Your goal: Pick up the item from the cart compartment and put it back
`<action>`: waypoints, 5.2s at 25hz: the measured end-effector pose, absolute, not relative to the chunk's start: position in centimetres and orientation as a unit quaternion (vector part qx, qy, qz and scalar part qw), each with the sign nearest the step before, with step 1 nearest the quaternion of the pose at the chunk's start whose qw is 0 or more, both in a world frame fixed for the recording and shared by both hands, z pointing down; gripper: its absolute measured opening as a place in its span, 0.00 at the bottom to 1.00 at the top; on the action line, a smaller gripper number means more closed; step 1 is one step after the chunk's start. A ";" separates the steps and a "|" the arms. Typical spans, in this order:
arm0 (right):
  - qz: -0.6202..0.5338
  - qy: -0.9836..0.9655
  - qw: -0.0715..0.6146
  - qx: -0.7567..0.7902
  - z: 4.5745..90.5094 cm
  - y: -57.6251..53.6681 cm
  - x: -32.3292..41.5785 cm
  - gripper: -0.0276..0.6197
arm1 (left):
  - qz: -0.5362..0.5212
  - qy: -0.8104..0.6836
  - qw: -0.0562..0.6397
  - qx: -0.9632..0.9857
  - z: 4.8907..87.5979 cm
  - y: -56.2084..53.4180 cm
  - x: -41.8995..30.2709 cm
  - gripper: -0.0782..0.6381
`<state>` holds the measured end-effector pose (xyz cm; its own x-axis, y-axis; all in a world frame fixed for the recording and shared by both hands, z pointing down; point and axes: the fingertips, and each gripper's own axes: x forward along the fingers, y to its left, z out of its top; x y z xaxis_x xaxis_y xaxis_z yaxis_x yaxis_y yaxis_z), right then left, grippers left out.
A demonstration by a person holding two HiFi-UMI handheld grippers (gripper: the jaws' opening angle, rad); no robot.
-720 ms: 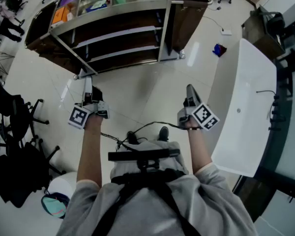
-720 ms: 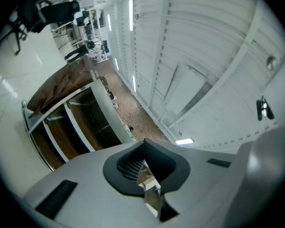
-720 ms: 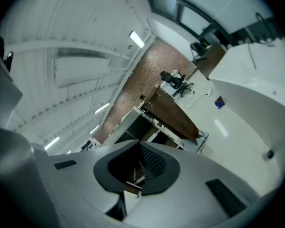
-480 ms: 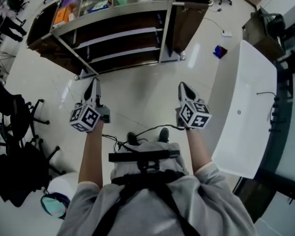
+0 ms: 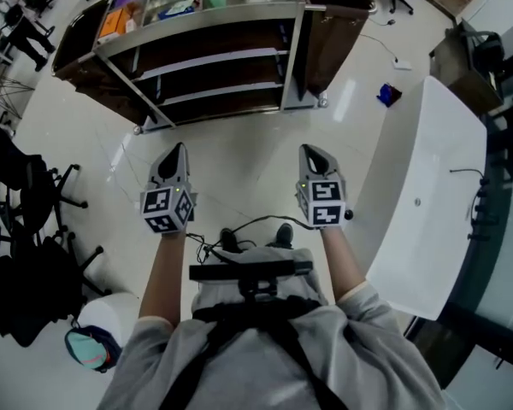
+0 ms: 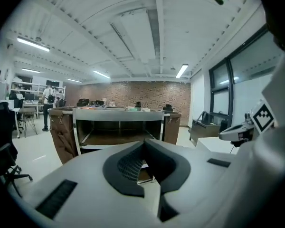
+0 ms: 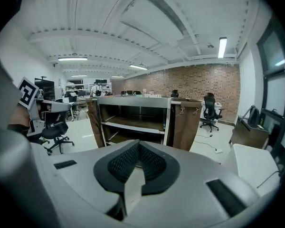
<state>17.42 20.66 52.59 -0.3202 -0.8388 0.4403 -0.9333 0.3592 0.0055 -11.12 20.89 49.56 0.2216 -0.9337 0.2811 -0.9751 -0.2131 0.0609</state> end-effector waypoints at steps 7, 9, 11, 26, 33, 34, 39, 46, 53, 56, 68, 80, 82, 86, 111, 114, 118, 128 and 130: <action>0.133 -0.839 0.183 0.495 52.2 20.9 18.8 0.06 | 0.080 -0.635 0.104 0.761 48.5 21.3 -8.3 0.11; 0.132 -0.849 0.181 0.479 52.2 20.7 19.3 0.06 | 0.075 -0.638 0.100 0.760 47.9 21.3 -7.2 0.11; 0.130 -0.856 0.183 0.466 52.2 20.3 19.8 0.06 | 0.072 -0.641 0.095 0.758 47.5 21.2 -6.3 0.11; 0.134 -0.854 0.181 0.469 53.5 12.8 17.1 0.06 | 0.072 -0.608 0.083 0.786 47.6 11.7 -7.8 0.11; 0.138 -0.850 0.178 0.476 53.1 5.9 12.5 0.06 | 0.076 -0.584 0.084 0.804 47.0 3.3 -11.2 0.11; 0.138 -0.849 0.177 0.478 53.0 4.8 11.8 0.06 | 0.078 -0.579 0.085 0.807 46.9 2.3 -11.7 0.11; 0.144 -0.843 0.183 0.484 53.3 0.4 8.2 0.06 | 0.077 -0.562 0.089 0.819 46.6 -2.7 -14.6 0.11; 0.148 -0.834 0.185 0.498 52.5 -4.4 3.4 0.06 | 0.079 -0.524 0.086 0.843 45.5 -8.3 -17.8 0.11; 0.144 -0.833 0.196 0.497 51.4 -7.2 1.1 0.06 | 0.074 -0.503 0.100 0.855 45.5 -11.7 -18.6 0.11; 0.146 -0.840 0.199 0.483 50.8 -8.4 0.7 0.06 | 0.070 -0.502 0.100 0.856 45.2 -12.7 -18.4 0.11; 0.105 -0.876 0.171 0.439 45.2 -15.7 1.9 0.11 | 0.054 -0.521 0.096 0.847 42.8 -17.1 -16.2 0.11; 0.031 -0.902 0.224 0.368 36.0 -30.0 -0.4 0.51 | 0.053 -0.501 0.062 0.862 36.7 -25.1 -13.6 0.11; 0.031 -0.902 0.240 0.358 35.9 -32.9 -1.4 0.57 | 0.053 -0.501 0.061 0.862 36.1 -26.8 -13.6 0.11; 0.014 -0.890 0.283 0.357 36.7 -38.2 -2.5 0.65 | 0.064 -0.501 0.064 0.861 36.1 -29.8 -13.5 0.11; 0.068 -0.869 0.406 0.274 43.6 -56.9 -8.5 0.80 | 0.121 -0.518 0.074 0.843 39.0 -43.7 -14.0 0.11; 0.066 -0.861 0.421 0.278 44.9 -57.7 -8.5 0.80 | 0.122 -0.518 0.075 0.843 39.3 -44.2 -14.0 0.11; 0.062 -0.849 0.441 0.284 46.3 -58.7 -8.2 0.80 | 0.122 -0.518 0.078 0.843 39.6 -44.7 -14.0 0.11; 0.061 -0.850 0.446 0.273 48.3 -59.8 -8.6 0.80 | 0.127 -0.517 0.081 0.843 40.3 -45.2 -13.7 0.11; 0.055 -0.850 0.446 0.275 48.4 -59.9 -8.7 0.66 | 0.127 -0.518 0.081 0.842 40.4 -45.2 -13.8 0.11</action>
<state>-8.70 -59.87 48.38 -0.4501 -0.4178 0.7892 -0.5167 0.8427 0.1514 -13.80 -45.19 40.40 0.4312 -0.8517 0.2977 -0.8930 -0.4500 0.0058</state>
